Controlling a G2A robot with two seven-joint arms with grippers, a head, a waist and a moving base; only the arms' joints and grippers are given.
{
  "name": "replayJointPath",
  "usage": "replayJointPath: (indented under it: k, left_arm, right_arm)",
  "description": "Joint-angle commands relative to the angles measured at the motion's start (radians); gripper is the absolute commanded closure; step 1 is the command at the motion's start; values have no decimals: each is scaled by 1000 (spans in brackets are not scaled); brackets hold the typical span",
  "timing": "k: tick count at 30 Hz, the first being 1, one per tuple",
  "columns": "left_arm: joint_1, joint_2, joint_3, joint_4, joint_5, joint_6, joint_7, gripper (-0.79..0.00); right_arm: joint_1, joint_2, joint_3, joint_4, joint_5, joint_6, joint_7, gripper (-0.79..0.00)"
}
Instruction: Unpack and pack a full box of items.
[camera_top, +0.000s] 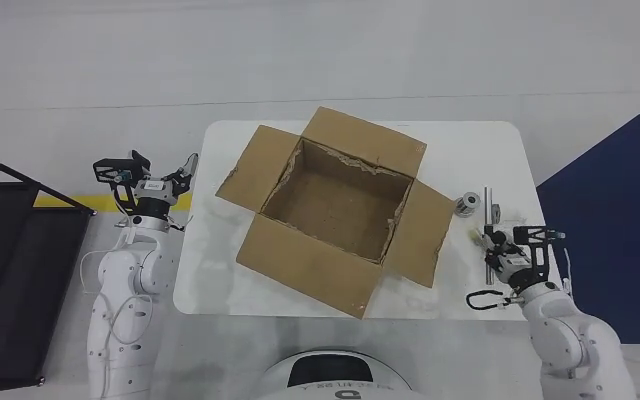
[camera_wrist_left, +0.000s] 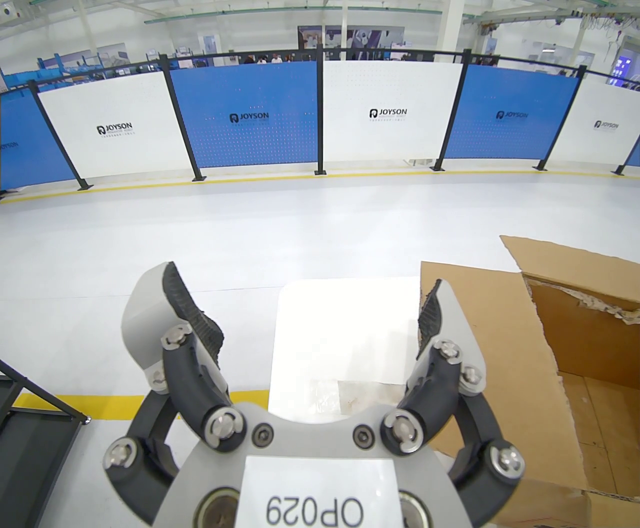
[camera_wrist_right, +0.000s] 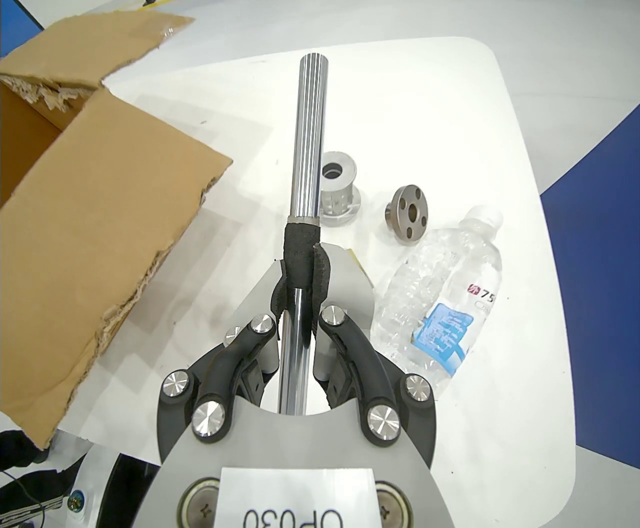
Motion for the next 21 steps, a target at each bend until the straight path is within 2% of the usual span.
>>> replayJointPath:
  k: [1,9,21]
  left_arm:
    - [0,0,0,0,0,0,0,-785]
    - [0,0,0,0,0,0,0,-785]
    - [0,0,0,0,0,0,0,-785]
  right_arm:
    - [2,2,-9,16,-29,-19,2,0]
    - [47,13,-63,49,-126,-80,86,0]
    - [230,28,-163,170,-222,-87,293,0]
